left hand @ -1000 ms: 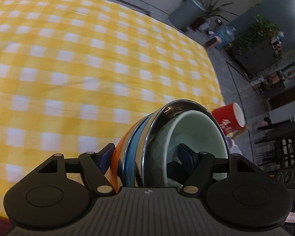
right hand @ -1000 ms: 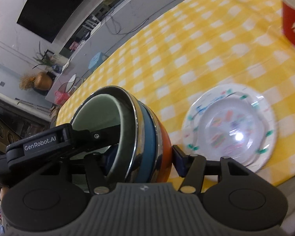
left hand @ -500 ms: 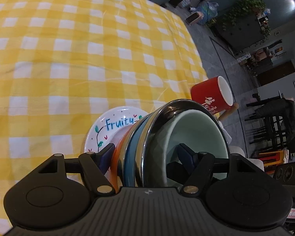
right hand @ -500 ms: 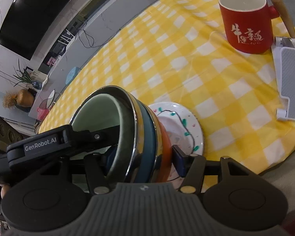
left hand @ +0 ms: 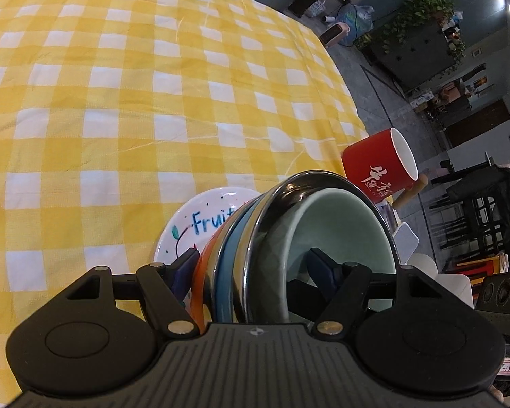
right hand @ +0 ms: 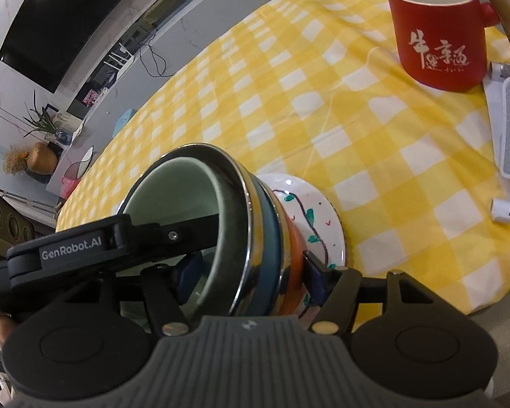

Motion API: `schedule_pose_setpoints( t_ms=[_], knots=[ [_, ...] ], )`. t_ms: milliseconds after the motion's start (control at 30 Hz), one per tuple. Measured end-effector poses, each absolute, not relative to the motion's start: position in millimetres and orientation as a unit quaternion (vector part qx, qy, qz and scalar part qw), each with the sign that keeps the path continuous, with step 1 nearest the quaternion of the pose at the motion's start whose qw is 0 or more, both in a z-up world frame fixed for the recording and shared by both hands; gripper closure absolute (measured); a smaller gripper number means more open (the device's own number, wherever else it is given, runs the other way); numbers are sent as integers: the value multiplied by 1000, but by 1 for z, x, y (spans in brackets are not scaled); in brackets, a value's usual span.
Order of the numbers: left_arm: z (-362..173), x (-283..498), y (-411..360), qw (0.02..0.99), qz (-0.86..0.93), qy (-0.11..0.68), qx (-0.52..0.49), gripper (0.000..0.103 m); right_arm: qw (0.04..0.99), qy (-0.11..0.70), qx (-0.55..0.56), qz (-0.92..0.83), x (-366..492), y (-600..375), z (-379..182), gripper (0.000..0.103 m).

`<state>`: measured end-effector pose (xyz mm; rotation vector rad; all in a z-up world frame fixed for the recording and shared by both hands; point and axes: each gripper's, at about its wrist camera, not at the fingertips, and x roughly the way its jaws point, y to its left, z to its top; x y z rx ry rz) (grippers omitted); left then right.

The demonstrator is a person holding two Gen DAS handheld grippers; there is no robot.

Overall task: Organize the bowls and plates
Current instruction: 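Lift the bowl stack with both grippers and lower it onto the stacked plates, then open both grippers and pull them back from the bowl stack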

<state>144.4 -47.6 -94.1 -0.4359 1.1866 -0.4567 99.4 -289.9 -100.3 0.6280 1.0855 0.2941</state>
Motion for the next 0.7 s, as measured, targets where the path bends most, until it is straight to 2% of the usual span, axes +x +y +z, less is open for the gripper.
schedule_pose_setpoints(
  t_ms=[67, 167, 200, 233, 300, 400, 533, 700],
  knots=[
    [-88, 140, -49, 797, -200, 540, -181, 23, 805, 500, 288, 139, 97, -289, -99, 39],
    [-69, 131, -53, 829, -182, 513, -128, 20, 806, 495, 290, 145, 95, -288, -98, 33],
    [-63, 127, -53, 840, -174, 502, -109, 16, 806, 492, 294, 147, 93, -288, -98, 29],
    [-56, 122, -52, 852, -161, 489, -91, 14, 807, 490, 295, 148, 91, -288, -96, 19],
    [-43, 112, -47, 876, -134, 459, -65, 12, 823, 476, 276, 141, 86, -288, -89, 10],
    [-29, 98, -41, 896, -123, 427, -21, 11, 853, 434, 258, 134, 78, -293, -72, 3],
    [-11, 77, -37, 922, -75, 380, 8, 10, 869, 396, 272, 116, 65, -307, -51, 3],
    [10, 51, -23, 933, -54, 357, -14, 10, 887, 375, 250, 96, 36, -314, -33, 3]
  ],
)
